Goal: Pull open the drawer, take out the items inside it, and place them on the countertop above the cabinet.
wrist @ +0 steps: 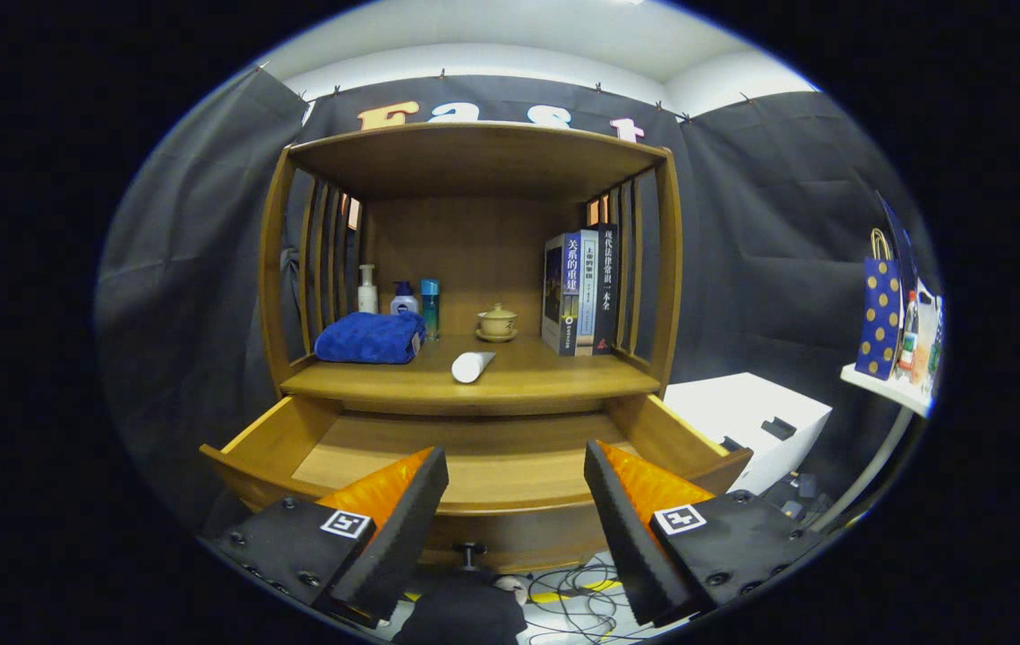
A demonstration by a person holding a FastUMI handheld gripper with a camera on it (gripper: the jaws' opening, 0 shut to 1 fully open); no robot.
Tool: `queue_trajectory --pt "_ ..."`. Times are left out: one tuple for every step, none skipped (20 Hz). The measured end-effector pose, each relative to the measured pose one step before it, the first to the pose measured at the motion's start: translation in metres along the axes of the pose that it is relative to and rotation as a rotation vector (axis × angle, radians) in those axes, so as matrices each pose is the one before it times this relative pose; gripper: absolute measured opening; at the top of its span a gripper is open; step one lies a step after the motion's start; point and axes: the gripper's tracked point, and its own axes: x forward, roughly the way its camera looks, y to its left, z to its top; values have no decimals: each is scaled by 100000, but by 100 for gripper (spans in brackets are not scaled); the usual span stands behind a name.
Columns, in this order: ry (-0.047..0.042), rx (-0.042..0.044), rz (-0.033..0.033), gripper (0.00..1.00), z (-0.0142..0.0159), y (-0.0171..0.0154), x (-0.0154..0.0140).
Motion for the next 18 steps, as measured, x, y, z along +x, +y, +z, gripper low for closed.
queue_trajectory --pt "-73 -232 726 99 -671 209 -30" --pt "607 -927 93 99 -859 232 -17" --pt "830 -780 -69 99 -899 229 46" --pt "998 61 414 99 -831 445 78" --pt "1469 550 1393 99 -863 748 69" --pt "1844 396 1325 99 -963 651 115" --pt "1602 -301 408 99 -630 126 172" --pt "855 -774 -384 99 -434 51 248" --pt "574 -1057 -689 99 -230 -78 274" --pt "552 -558 -745 99 -239 -73 300" --pt "438 93 128 99 -191 166 215" --pt "303 507 835 99 -144 267 40" --pt "-389 324 341 99 -26 115 145" --pt "-539 211 -134 98 65 -46 -69" --pt "-459 726 254 98 24 -8 33" --pt "142 763 441 98 -84 139 135" --pt "4 534 157 97 -37 -1 109" --pt "-273 703 54 97 34 -62 173"
